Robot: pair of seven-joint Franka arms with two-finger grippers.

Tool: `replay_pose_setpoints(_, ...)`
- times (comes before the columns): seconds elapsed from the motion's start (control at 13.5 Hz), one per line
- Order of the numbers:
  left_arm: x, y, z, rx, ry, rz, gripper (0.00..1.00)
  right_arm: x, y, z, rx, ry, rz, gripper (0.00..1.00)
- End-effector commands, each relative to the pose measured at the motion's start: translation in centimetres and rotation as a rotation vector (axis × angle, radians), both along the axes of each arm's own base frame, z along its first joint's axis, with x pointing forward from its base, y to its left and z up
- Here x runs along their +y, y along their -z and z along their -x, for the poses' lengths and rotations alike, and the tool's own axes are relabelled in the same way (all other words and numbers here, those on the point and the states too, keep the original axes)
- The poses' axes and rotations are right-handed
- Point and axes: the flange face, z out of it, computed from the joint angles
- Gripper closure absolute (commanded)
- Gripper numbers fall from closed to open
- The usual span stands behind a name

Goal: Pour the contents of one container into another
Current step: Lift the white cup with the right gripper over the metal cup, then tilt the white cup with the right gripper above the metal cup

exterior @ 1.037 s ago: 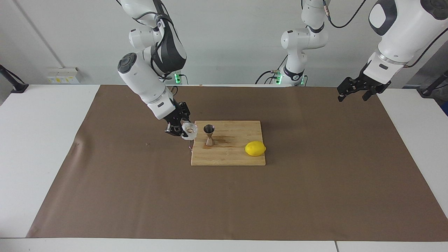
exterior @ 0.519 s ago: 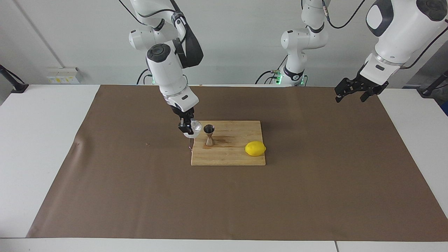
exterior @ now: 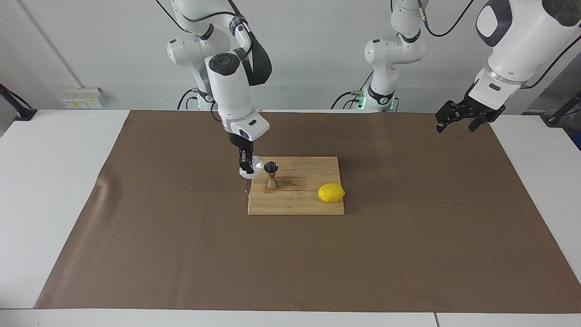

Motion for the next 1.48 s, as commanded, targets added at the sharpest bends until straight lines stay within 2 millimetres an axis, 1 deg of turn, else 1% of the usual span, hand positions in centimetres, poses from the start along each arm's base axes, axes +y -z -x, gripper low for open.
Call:
replay_pose_setpoints(0.0, 0.3, -0.5, 0.6, -0.010, -0.004, -0.009, 0.00, 1.5, -0.7, 0.7, -0.034, -0.006, 0.070, 1.00)
replay_pose_setpoints(0.07, 0.3, -0.5, 0.6, -0.010, -0.005, -0.009, 0.00, 1.8, -0.5, 1.0, -0.036, -0.018, 0.083, 1.00)
replay_pose_setpoints(0.37, 0.3, -0.5, 0.6, -0.010, -0.004, -0.009, 0.00, 2.0, -0.6, 1.1, -0.072, -0.044, 0.140, 1.00)
replay_pose_setpoints(0.44, 0.3, -0.5, 0.6, -0.010, -0.005, -0.009, 0.00, 3.1, -0.6, 1.6, -0.084, -0.066, 0.152, 1.00)
replay_pose_setpoints(0.52, 0.2, -0.5, 0.6, -0.010, -0.002, -0.009, 0.00, 3.2, -0.6, 1.7, -0.095, -0.065, 0.165, 1.00)
replay_pose_setpoints(0.67, 0.3, -0.5, 0.6, -0.010, -0.005, -0.009, 0.00, 4.1, -0.9, 2.1, -0.130, -0.080, 0.193, 1.00)
replay_pose_setpoints(0.96, 0.3, -0.5, 0.6, -0.010, -0.005, -0.009, 0.00, 4.3, -0.9, 2.3, -0.159, -0.107, 0.217, 1.00)
replay_pose_setpoints(1.26, 0.3, -0.5, 0.6, -0.010, -0.005, -0.009, 0.00, 4.1, -0.4, 2.9, -0.173, -0.129, 0.233, 1.00)
replay_pose_setpoints(1.41, 0.3, -0.5, 0.6, -0.010, -0.005, -0.009, 0.00, 4.4, -0.3, 2.9, -0.182, -0.142, 0.242, 1.00)
